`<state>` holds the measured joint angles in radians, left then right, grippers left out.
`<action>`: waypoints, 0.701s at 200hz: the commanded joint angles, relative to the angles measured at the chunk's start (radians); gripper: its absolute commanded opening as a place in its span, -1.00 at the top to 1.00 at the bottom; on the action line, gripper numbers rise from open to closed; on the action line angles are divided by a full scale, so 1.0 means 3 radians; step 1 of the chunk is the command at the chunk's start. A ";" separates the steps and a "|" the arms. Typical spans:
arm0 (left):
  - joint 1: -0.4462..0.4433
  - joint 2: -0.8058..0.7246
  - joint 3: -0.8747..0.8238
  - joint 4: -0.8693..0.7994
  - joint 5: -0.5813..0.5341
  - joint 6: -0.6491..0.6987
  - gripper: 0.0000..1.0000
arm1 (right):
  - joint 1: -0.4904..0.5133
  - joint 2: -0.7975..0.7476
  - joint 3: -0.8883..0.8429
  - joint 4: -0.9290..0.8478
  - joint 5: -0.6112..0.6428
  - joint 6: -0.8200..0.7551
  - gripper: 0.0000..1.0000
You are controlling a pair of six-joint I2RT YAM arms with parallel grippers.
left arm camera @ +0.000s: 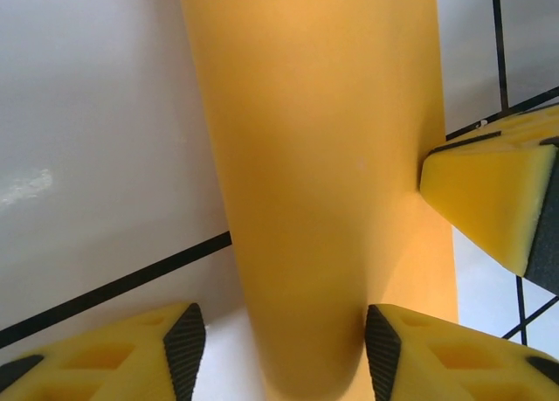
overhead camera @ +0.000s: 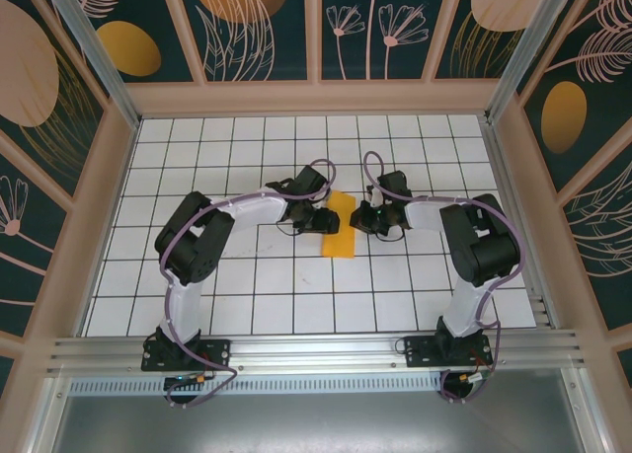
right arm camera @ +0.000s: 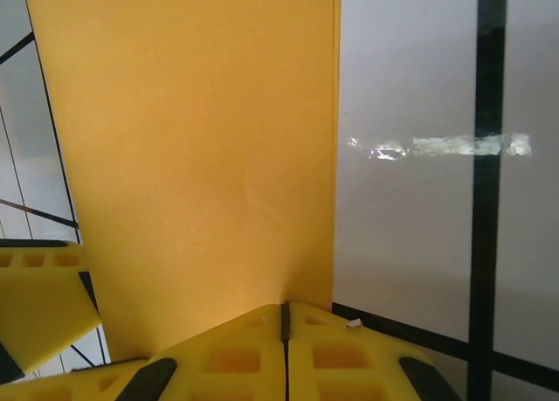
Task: Fold a paper plane with a square sheet of paper (fold left side to right side)
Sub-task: Hold the square sheet of paper at the center of the table, then first fold the square sheet of paper in half at the center of the table.
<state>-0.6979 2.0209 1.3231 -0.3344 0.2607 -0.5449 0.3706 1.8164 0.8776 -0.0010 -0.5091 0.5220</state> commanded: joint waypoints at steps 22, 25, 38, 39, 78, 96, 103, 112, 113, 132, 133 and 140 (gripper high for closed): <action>0.0036 -0.0328 -0.0025 -0.0240 -0.0388 0.0018 -0.18 | 0.0028 0.0203 -0.0048 -0.0310 0.0347 -0.0113 0.86; 0.0038 -0.0343 -0.0023 -0.0239 -0.0388 0.0013 -0.17 | 0.0030 0.0208 -0.0047 -0.0313 0.0343 -0.0114 0.86; 0.0038 -0.0388 -0.0031 -0.0204 -0.0358 -0.0015 -0.13 | 0.0033 0.0205 -0.0051 -0.0311 0.0339 -0.0120 0.86; 0.0037 -0.0395 -0.0032 -0.0197 -0.0350 -0.0014 -0.13 | 0.0035 0.0205 -0.0052 -0.0310 0.0338 -0.0120 0.86; 0.0032 -0.0403 -0.0179 0.0372 0.0436 -0.0091 0.14 | 0.0034 0.0213 -0.0047 -0.0320 0.0342 -0.0124 0.87; 0.0032 -0.0317 -0.0178 0.0545 0.0666 -0.0130 0.20 | 0.0033 0.0215 -0.0042 -0.0327 0.0342 -0.0129 0.87; 0.0030 -0.0271 -0.0167 0.0576 0.0700 -0.0137 0.22 | 0.0038 0.0217 -0.0037 -0.0331 0.0340 -0.0134 0.87; 0.0030 -0.0214 -0.0153 0.0580 0.0723 -0.0135 0.23 | 0.0038 0.0218 -0.0036 -0.0341 0.0342 -0.0133 0.87; 0.0028 -0.0208 -0.0152 0.0579 0.0725 -0.0133 0.23 | 0.0038 0.0216 -0.0036 -0.0340 0.0344 -0.0134 0.87; 0.0031 -0.0119 -0.0146 0.0592 0.0725 -0.0123 0.24 | 0.0044 0.0222 -0.0027 -0.0358 0.0352 -0.0145 0.88; 0.0034 -0.0117 -0.0146 0.0592 0.0726 -0.0122 0.24 | 0.0044 0.0223 -0.0026 -0.0362 0.0355 -0.0147 0.87; 0.0031 -0.0096 -0.0156 0.0601 0.0711 -0.0122 0.24 | 0.0044 0.0229 -0.0023 -0.0365 0.0360 -0.0152 0.87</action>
<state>-0.6872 1.9461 1.2808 -0.1940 0.4282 -0.5735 0.3733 1.8168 0.8818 -0.0082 -0.5049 0.5030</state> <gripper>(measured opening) 0.381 0.065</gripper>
